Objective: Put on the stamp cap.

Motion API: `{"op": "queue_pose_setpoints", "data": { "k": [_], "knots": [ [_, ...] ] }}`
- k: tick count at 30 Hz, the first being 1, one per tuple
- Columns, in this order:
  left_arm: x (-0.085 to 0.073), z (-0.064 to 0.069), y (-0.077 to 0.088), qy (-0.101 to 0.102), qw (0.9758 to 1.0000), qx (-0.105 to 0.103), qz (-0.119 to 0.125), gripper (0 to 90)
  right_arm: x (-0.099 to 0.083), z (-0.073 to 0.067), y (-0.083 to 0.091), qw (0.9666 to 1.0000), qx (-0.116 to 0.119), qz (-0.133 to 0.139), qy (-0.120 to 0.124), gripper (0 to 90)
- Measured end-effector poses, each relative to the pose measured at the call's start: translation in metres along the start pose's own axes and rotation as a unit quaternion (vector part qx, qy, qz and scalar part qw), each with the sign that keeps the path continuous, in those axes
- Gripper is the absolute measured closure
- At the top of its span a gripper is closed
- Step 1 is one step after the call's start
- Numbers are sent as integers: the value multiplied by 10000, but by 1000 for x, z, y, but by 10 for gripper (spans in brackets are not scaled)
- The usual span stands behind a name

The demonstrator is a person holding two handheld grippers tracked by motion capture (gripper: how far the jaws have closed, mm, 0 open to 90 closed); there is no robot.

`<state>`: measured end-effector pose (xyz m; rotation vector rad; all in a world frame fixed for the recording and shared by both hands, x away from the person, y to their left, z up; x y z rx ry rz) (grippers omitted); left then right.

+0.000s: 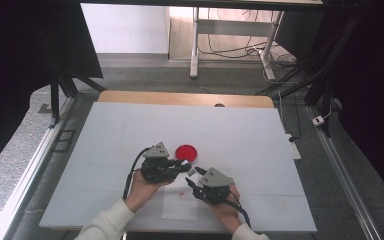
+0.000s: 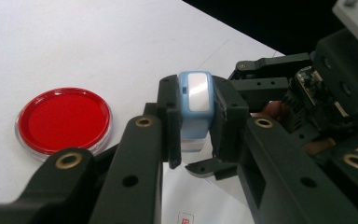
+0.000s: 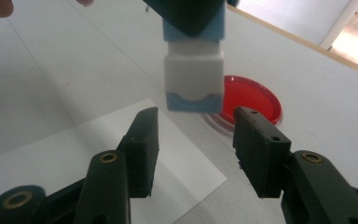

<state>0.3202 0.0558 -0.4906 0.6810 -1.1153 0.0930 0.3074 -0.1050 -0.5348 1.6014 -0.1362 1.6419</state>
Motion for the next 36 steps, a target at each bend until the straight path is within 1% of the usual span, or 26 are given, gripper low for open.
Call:
{"op": "queue_pose_setpoints", "data": {
  "k": [5,8,14,16,18,19,20,24,27,29,32,36],
  "knots": [
    [1,-1,3,-27,10000,34,19,751,-4,8,5,9998,50,-52,-173,480],
    [1,-3,3,-4,10000,52,32,751,-7,15,11,9996,57,-86,-266,472],
    [1,-3,6,-71,9999,76,20,751,-20,35,33,9989,6,-224,-401,469],
    [1,-3,7,-79,9999,70,30,751,-24,42,42,9989,-59,-250,-396,469],
    [2,-3,8,-93,9999,66,38,751,-28,48,49,9985,-69,-232,-492,469],
    [2,-3,8,-98,9999,63,33,750,-30,51,52,9983,-113,-247,-512,469],
    [2,-3,8,-103,9999,63,33,750,-32,54,54,9982,-120,-199,-551,469],
    [2,-4,9,-134,9999,89,34,750,-40,63,65,9979,-165,-266,-574,469],
    [2,-5,11,-150,9998,114,42,750,-47,70,75,9974,-260,-294,-597,469],
    [3,-6,14,-193,9997,163,57,749,-53,76,84,9969,-325,-324,-634,469],
    [4,-10,18,-178,9997,160,53,749,-63,86,98,9955,-435,-332,-770,469],
    [8,-16,27,-190,9993,284,123,749,-72,96,110,9947,-538,-359,-801,468]
  ]
}}
Point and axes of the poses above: each handheld gripper's, and its own axes: y roughly backward along the jaws, x roughly out of its top, z roughly to its right, the point moved 4 cm from there along -y, roughly forward along the jaws, and after that the axes turned 1 degree about x, right-handed, at the moved point
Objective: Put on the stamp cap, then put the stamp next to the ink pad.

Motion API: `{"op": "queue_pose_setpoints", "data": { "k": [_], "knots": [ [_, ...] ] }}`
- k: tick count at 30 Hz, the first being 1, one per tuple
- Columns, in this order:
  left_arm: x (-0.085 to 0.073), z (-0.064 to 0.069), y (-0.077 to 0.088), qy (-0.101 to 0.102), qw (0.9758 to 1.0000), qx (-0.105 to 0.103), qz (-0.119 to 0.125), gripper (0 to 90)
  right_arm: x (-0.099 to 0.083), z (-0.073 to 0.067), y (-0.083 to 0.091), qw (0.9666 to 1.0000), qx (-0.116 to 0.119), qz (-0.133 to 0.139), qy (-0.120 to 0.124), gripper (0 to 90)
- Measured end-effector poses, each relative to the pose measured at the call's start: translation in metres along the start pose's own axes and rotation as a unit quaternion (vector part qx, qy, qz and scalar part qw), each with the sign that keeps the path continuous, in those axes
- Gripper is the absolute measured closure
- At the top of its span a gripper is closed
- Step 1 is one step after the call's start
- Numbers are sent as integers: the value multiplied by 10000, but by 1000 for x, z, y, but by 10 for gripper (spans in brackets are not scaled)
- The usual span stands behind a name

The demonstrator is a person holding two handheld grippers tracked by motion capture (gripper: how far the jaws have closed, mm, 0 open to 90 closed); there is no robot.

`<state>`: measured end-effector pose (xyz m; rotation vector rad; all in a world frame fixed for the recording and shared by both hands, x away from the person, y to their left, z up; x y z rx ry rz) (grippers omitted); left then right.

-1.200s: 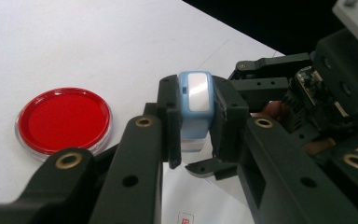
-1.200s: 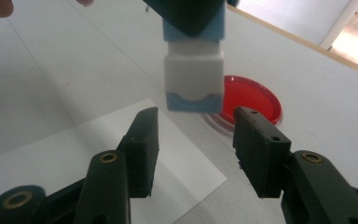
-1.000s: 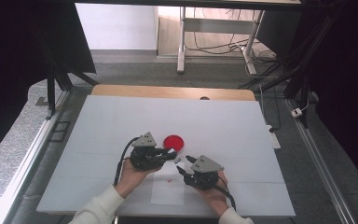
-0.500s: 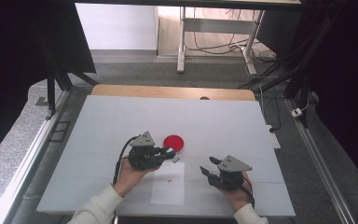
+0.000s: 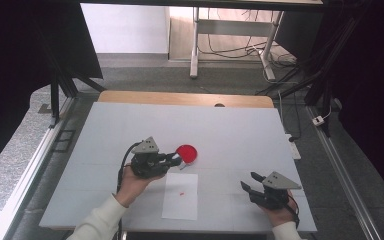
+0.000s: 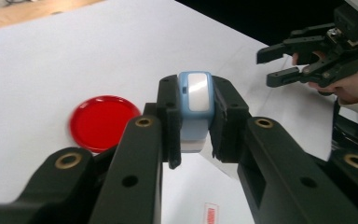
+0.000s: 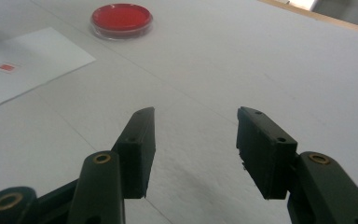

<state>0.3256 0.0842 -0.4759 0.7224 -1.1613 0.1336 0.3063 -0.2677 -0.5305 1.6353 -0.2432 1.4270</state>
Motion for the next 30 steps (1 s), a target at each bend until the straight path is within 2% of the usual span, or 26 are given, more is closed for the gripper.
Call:
{"op": "queue_pose_setpoints", "data": {
  "k": [4,9,16,24,30],
  "knots": [
    [3,-8,9,17,10000,56,8,749,-3,6,4,10000,-39,-16,-8,467],
    [4,-19,18,-40,9995,322,-4,749,-3,6,2,10000,0,-38,26,465],
    [1,-33,25,67,9987,508,5,749,-2,5,-1,9999,22,-68,114,462],
    [-4,-48,17,96,9974,684,-187,747,-3,6,1,9999,13,-72,134,461],
    [-11,-64,4,131,9946,921,-463,747,-5,10,1,9999,11,-63,92,461]
  ]
}}
Point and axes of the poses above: each handheld gripper's, and its own axes: y roughly backward along the jaws, x roughly out of its top, z roughly to its right, the point moved 4 cm from there along -y, roughly forward along the jaws, and after that the axes turned 1 degree about x, right-handed, at the moved point
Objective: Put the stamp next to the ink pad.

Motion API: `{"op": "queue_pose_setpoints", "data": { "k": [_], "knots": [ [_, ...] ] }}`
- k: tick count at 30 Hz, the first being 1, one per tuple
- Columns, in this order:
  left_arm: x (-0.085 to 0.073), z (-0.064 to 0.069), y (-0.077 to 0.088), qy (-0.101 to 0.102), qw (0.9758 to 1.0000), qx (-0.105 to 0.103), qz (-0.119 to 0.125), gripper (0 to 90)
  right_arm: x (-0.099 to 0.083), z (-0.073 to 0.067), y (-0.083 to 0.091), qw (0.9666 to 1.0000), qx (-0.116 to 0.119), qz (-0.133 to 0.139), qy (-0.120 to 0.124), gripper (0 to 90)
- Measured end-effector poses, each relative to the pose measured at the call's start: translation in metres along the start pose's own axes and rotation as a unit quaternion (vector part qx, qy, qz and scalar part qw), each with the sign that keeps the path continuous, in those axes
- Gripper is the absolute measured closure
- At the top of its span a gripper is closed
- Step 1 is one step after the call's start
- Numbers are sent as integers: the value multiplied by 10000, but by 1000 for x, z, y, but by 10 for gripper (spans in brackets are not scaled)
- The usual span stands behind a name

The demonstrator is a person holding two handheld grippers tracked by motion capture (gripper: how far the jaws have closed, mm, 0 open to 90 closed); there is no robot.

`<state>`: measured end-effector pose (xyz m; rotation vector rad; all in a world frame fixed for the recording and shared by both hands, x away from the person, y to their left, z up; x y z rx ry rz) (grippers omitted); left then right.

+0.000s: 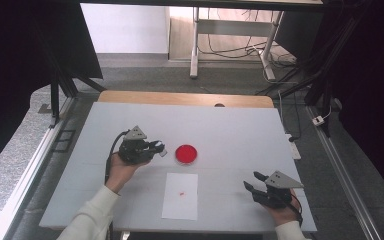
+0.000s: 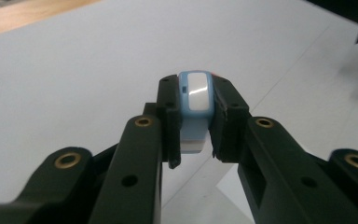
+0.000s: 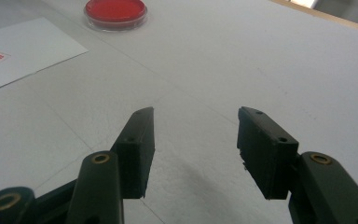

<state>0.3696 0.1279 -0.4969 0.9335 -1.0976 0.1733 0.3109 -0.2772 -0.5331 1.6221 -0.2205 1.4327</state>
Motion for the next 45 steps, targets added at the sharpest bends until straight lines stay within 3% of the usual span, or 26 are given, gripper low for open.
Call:
{"op": "queue_pose_setpoints", "data": {
  "k": [7,14,22,28,31,34,40,45],
  "knots": [
    [-8,-8,-21,49,9996,53,-279,747,0,0,-2,10000,-10,-45,67,460],
    [-14,-8,-41,-124,9981,171,-571,747,0,-2,-2,9999,-25,-84,102,460],
    [-20,-7,-48,-210,9973,250,-655,732,0,-4,-2,9998,-45,-76,152,460],
    [-19,-5,-47,-181,9978,227,-588,699,1,-4,-1,9999,-51,-53,154,460],
    [-19,-5,-47,-181,9980,220,-560,609,1,-4,-1,9998,-58,-76,159,459],
    [-16,-4,-43,-154,9984,298,-446,478,1,-4,-1,9998,-66,-64,164,459],
    [-15,-1,-20,8,9996,127,-233,384,2,-2,-2,9999,-33,-44,156,455],
    [-27,4,10,20,10000,-25,14,356,2,0,-3,9999,42,-47,120,450]
  ]
}}
Point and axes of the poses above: each handheld gripper's, and its own axes: y roughly backward along the jaws, x roughly out of its top, z roughly to its right, the point moved 4 cm from there along -y, roughly forward along the jaws, and after that the axes turned 1 degree about x, right-handed, at the moved point
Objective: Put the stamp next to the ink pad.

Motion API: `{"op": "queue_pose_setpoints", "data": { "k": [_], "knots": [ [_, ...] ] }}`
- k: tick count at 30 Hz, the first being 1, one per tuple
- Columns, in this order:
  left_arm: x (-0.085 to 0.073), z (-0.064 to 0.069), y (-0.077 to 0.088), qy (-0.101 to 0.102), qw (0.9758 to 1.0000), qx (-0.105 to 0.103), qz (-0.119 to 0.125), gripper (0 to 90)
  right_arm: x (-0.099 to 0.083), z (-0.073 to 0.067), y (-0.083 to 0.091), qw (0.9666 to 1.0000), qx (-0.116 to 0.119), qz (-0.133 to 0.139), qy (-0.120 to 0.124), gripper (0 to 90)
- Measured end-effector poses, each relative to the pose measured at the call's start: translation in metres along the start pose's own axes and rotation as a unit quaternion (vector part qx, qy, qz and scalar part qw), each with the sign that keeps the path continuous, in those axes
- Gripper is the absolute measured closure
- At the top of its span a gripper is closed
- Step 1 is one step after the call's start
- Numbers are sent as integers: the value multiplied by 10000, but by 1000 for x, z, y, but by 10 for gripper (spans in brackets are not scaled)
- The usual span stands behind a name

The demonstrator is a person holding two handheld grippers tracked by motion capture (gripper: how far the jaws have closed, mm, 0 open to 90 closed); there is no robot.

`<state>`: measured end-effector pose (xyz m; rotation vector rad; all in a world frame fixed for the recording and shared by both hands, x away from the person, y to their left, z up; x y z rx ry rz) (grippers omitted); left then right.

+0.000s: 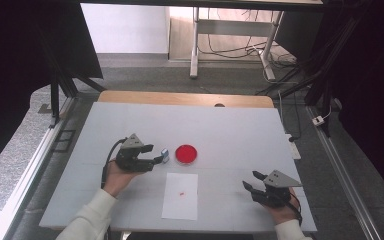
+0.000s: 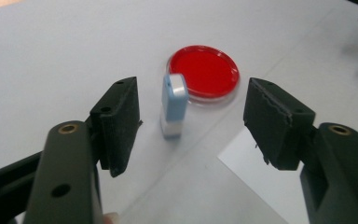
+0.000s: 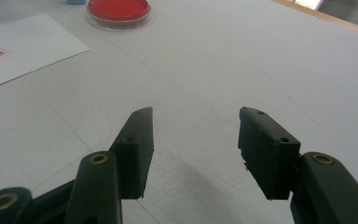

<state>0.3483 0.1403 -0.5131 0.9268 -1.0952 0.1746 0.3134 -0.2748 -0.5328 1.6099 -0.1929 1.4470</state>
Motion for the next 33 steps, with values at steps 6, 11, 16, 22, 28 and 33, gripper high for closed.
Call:
{"op": "queue_pose_setpoints", "data": {
  "k": [6,11,16,22,28,33],
  "knots": [
    [-17,3,27,-54,9999,-53,140,343,0,3,1,9999,101,56,-49,446],
    [-33,3,44,11,9998,-65,191,342,-2,7,5,9999,121,82,-68,444],
    [-49,0,57,137,9998,-25,159,342,-4,9,8,9999,127,65,-52,444],
    [-58,0,62,164,9998,-26,105,344,-5,9,8,9999,129,52,-16,444],
    [-62,1,60,127,9999,-32,45,344,-5,9,8,9999,129,59,-9,444],
    [-61,3,58,96,9999,-21,29,344,-4,8,8,9998,158,91,9,442]
  ]
}}
Point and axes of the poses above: each handheld gripper's, and its own axes: y roughly backward along the jaws, x roughly out of its top, z roughly to its right, the point moved 4 cm from there along -y, roughly forward along the jaws, and after that the axes turned 1 degree about x, right-handed, at the moved point
